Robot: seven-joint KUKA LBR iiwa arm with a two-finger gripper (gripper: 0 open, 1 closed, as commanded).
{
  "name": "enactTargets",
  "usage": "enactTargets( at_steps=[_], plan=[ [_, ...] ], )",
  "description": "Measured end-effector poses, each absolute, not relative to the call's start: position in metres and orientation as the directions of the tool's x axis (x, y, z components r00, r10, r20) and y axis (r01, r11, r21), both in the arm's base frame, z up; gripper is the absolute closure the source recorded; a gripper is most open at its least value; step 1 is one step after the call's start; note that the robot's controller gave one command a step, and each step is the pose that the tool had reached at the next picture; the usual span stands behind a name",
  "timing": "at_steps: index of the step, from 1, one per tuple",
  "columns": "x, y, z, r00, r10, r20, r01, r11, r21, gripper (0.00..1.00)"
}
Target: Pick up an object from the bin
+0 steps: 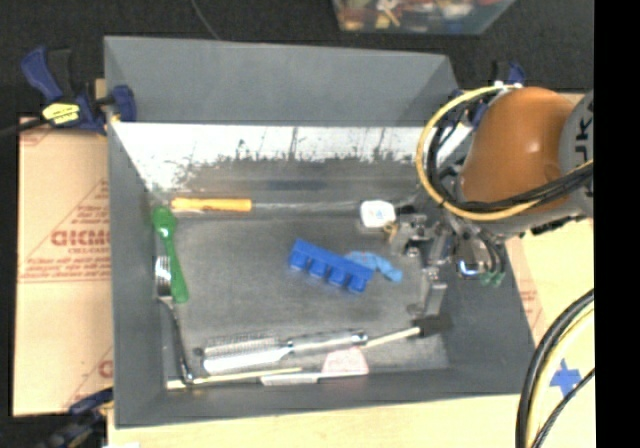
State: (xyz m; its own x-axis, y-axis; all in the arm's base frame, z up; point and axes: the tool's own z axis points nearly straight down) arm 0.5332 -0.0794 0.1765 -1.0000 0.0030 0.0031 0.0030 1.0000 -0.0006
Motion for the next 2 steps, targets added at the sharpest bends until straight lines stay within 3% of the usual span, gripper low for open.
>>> enactTargets(
  at_steps=[1,2],
  plan=[
    [0.535,-0.079,0.179,-1.000,0.000,-0.003,0.000,1.000,-0.002,0.00],
    [0.612,0.003,0.130,-1.000,0.019,-0.013,0.019,1.000,-0.005,0.00]
  ],
)
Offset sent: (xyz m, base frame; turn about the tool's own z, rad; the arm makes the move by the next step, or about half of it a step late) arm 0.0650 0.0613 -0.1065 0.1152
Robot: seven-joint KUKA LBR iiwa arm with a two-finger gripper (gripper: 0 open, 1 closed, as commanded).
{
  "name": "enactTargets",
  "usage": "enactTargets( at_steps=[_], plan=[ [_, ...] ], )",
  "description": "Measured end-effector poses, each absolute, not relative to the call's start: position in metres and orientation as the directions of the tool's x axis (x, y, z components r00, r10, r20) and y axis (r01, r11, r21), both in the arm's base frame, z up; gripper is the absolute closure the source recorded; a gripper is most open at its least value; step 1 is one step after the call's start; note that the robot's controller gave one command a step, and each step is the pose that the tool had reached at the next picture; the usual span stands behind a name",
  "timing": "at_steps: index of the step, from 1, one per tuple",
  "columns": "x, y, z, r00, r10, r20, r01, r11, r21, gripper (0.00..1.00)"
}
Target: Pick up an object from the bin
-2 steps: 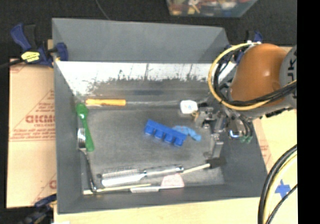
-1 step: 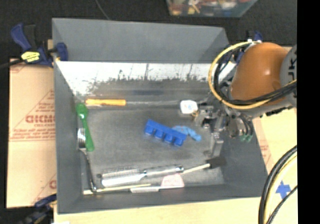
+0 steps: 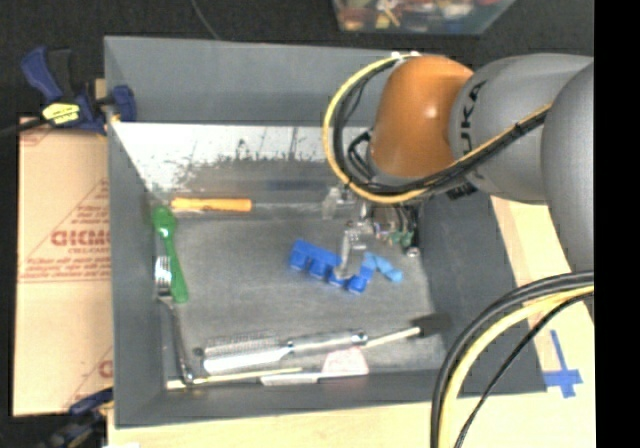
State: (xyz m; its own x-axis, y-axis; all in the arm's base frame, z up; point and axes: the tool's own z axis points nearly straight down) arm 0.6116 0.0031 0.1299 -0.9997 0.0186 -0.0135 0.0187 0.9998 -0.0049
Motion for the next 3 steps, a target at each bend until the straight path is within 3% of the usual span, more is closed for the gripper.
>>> enactTargets(
  at_steps=[1,2,3],
  plan=[
    [0.616,0.009,0.146,-1.000,-0.009,-0.019,-0.009,1.000,-0.005,0.00],
    [0.614,0.008,0.148,-0.999,0.046,-0.023,0.046,0.999,-0.002,0.00],
    [0.593,0.004,0.071,-0.994,0.108,-0.023,0.108,0.994,-0.003,0.00]
  ],
)
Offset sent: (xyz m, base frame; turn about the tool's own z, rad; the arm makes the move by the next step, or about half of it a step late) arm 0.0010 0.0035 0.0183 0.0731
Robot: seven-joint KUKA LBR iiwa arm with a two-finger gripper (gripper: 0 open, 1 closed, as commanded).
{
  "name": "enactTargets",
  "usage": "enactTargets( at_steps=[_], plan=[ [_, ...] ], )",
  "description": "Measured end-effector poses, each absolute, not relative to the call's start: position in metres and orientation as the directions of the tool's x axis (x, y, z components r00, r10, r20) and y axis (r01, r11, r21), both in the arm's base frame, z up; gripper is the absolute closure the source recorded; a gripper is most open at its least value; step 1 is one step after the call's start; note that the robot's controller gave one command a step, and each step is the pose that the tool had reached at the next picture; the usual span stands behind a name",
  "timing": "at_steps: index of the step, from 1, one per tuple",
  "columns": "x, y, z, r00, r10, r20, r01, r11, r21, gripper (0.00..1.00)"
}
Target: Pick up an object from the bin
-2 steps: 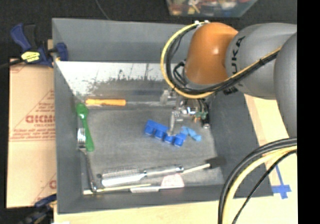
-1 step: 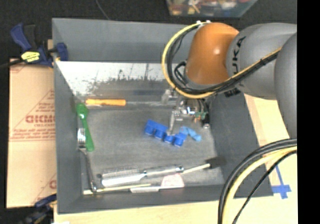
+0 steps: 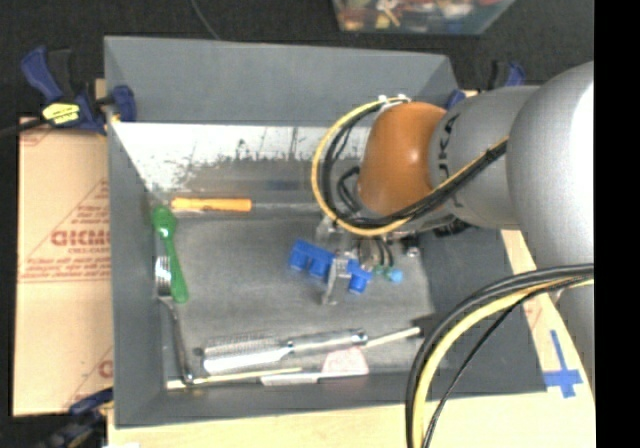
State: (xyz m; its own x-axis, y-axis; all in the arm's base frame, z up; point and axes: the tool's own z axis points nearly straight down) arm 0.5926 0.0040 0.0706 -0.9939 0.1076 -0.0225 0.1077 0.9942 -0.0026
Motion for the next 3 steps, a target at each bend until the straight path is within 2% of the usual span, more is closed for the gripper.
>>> enactTargets(
  at_steps=[1,3],
  plan=[
    [0.5885,0.0152,0.0706,-0.972,0.231,-0.038,0.231,0.973,0.006,1.00],
    [0.5888,0.0145,0.0784,-0.972,0.230,-0.040,0.230,0.973,0.006,1.00]
  ],
)
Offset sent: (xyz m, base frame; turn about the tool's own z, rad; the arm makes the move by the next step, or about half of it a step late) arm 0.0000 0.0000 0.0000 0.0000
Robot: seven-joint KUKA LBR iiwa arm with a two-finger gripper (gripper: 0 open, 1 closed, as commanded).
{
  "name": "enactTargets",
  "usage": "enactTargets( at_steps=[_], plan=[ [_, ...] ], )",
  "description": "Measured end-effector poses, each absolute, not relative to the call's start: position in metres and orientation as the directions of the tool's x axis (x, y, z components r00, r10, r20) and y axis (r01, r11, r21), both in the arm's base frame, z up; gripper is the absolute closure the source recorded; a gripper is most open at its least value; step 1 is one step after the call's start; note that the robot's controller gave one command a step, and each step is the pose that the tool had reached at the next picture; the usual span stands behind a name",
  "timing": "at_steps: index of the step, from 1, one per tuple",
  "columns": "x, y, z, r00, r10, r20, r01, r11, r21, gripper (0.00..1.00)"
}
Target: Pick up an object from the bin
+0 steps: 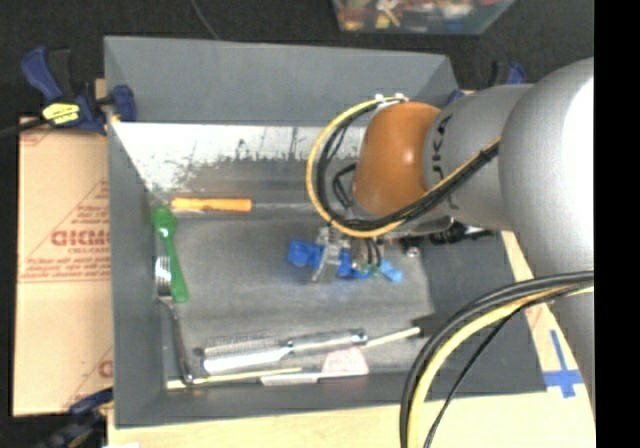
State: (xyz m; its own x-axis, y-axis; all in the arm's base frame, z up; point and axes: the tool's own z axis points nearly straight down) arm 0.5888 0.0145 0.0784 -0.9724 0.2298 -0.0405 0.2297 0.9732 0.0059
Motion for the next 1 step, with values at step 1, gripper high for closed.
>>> enactTargets(
  at_steps=[1],
  plan=[
    [0.5897,0.0139,0.0823,-0.972,0.229,-0.044,0.229,0.973,0.006,1.00]
  ],
)
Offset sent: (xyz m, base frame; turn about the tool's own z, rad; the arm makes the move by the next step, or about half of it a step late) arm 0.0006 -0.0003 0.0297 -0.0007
